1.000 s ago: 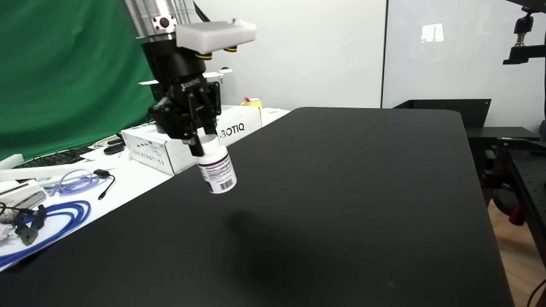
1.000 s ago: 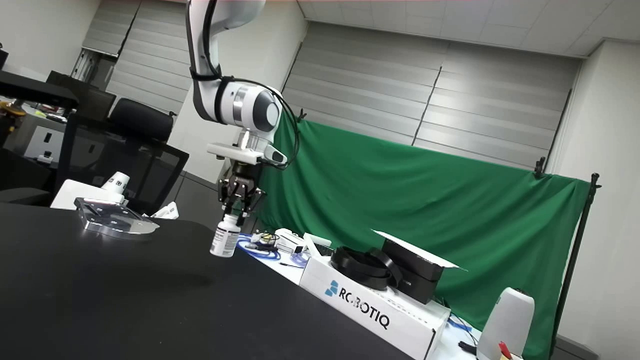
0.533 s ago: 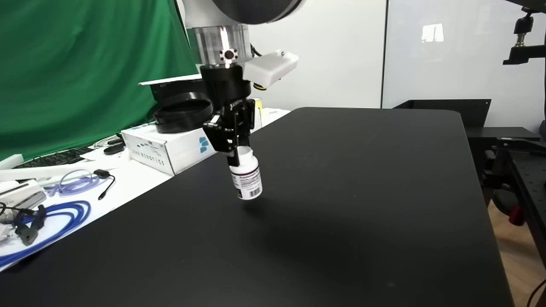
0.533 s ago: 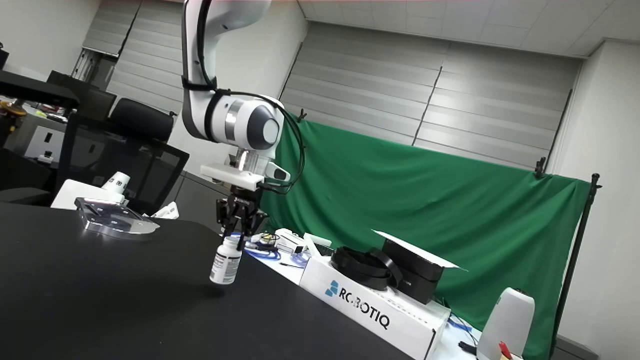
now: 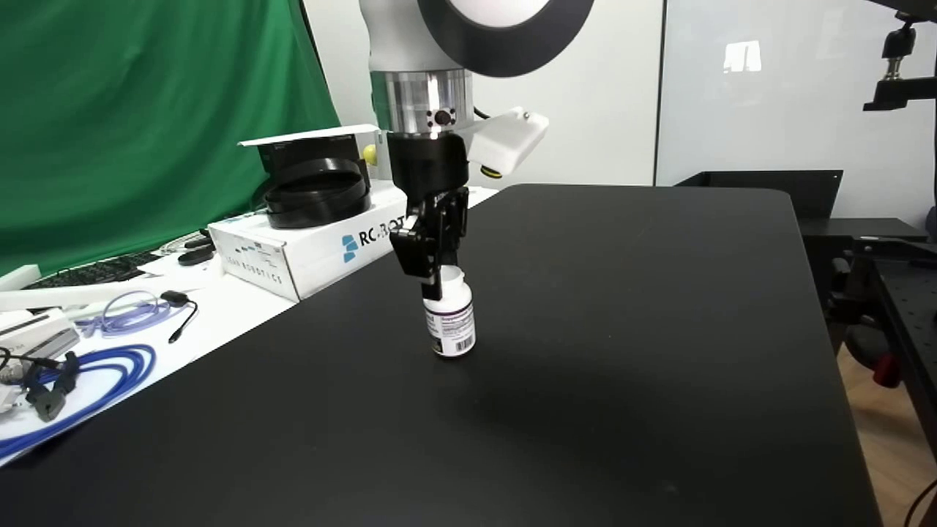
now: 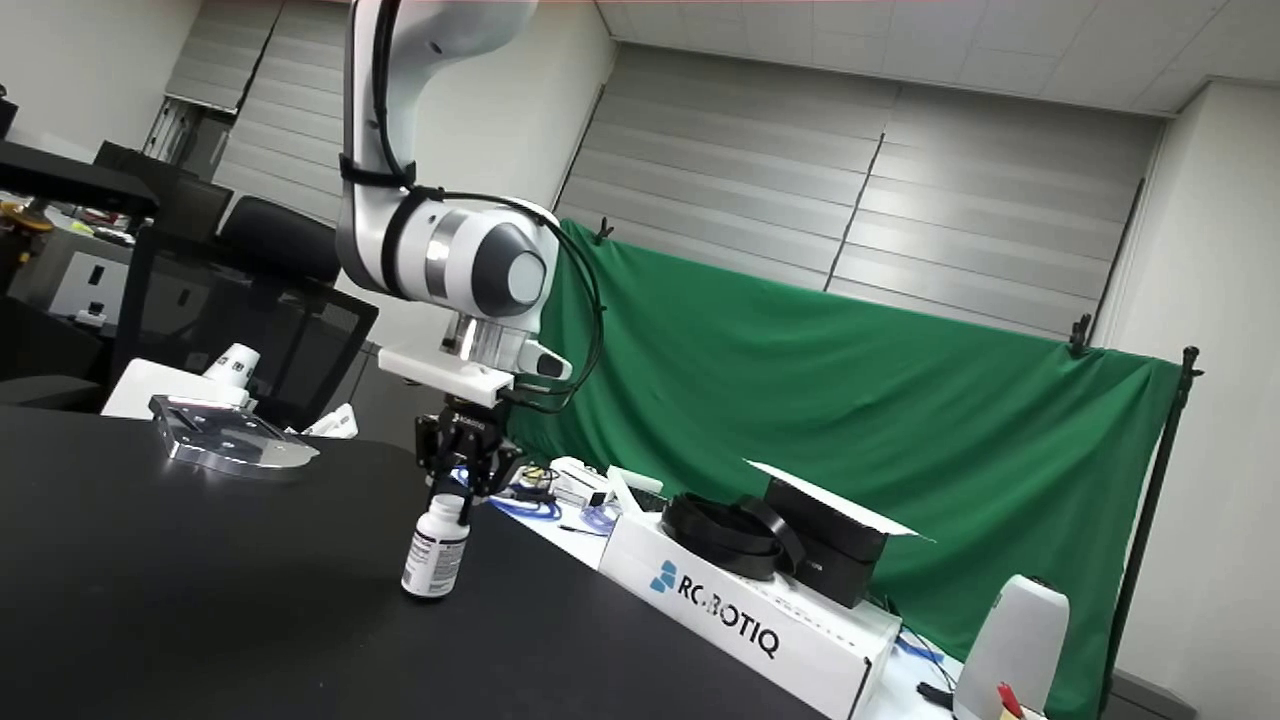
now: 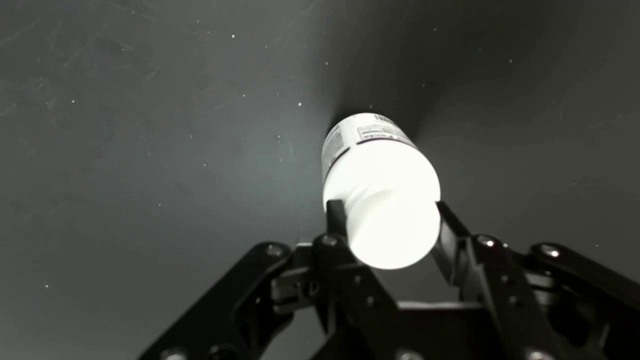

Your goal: Put the bottle in the middle of the table

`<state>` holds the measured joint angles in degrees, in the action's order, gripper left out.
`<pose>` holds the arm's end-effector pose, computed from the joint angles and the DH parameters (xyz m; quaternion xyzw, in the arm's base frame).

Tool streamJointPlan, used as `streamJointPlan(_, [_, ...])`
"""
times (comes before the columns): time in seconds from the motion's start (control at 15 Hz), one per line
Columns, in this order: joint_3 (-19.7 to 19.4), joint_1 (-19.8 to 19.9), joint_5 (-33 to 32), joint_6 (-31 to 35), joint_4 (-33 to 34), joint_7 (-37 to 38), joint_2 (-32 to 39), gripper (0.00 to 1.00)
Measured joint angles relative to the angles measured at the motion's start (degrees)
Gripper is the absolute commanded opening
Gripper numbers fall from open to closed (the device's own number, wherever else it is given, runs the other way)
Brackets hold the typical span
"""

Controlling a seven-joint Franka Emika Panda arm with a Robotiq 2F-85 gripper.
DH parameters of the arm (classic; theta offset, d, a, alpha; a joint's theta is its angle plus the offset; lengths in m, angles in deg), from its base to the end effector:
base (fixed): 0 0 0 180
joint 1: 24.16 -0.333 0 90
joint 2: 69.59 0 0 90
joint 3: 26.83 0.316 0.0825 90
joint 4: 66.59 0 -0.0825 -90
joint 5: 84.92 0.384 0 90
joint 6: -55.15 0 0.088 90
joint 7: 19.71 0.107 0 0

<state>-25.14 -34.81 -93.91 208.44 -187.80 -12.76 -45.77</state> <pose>0.5783 0.1311 0.2281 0.9904 0.1123 0.0770 0.0218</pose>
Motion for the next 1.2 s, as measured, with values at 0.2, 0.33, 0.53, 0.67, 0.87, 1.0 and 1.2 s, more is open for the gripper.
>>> streamJointPlan(0.2, [0.17, 0.08, 0.32, 0.13, -0.51, -0.26, -0.78, 0.89])
streamJointPlan(0.33, [0.44, 0.13, 1.05, 0.05, -0.54, -0.53, -1.65, 0.99])
streamJointPlan(0.53, [1.39, 0.34, 2.46, -0.52, -0.45, -1.58, -3.91, 1.00])
streamJointPlan(0.67, [2.11, 0.38, 3.32, -1.67, -0.30, -2.32, -6.08, 1.00])
streamJointPlan(0.87, [2.76, 0.33, 3.26, -3.67, -0.29, -2.52, -9.31, 1.00])
streamJointPlan(1.0, [2.99, 0.31, 3.25, -4.82, -0.33, -2.52, -10.51, 1.00])
streamJointPlan(1.2, [3.01, 0.31, 3.25, -4.97, -0.42, -2.52, -10.63, 1.00])
